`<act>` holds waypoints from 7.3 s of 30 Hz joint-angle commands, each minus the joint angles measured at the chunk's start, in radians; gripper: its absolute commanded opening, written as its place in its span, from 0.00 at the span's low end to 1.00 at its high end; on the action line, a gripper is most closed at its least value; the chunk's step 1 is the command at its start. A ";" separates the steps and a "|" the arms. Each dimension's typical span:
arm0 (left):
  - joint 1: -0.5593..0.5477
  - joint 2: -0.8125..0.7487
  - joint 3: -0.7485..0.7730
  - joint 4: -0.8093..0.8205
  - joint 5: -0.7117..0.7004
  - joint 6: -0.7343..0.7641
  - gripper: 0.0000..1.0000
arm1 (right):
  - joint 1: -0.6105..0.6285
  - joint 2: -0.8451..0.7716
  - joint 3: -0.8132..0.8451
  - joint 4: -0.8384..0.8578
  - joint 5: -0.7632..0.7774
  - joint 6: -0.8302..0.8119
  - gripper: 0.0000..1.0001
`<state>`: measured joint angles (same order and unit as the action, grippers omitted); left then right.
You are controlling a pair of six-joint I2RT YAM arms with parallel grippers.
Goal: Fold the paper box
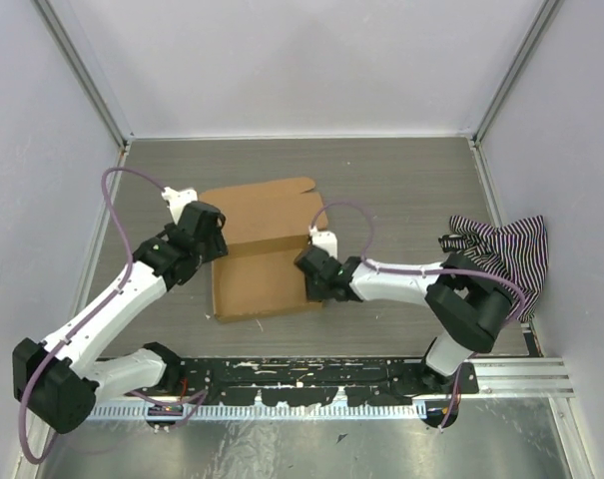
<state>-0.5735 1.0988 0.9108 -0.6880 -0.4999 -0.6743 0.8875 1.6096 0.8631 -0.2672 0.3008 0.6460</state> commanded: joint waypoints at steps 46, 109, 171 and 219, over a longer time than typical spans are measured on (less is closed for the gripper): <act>0.540 0.463 -0.008 0.471 0.611 -0.016 0.64 | -0.510 0.355 0.587 -0.001 -0.694 -0.278 0.74; 0.197 0.342 -0.024 0.829 0.266 0.286 0.00 | -0.433 0.392 0.909 -0.344 -0.310 -0.469 0.53; 0.021 0.327 0.214 0.663 0.132 0.539 0.66 | -0.478 -0.448 0.068 0.415 -0.058 -0.589 0.01; 0.379 0.509 0.256 0.985 1.039 0.404 0.74 | -0.488 -0.373 0.158 0.289 -0.203 -0.626 0.01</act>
<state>-0.1864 1.5684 1.1156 0.2424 0.3344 -0.2382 0.4015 1.2274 0.9501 0.0105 0.1352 0.0303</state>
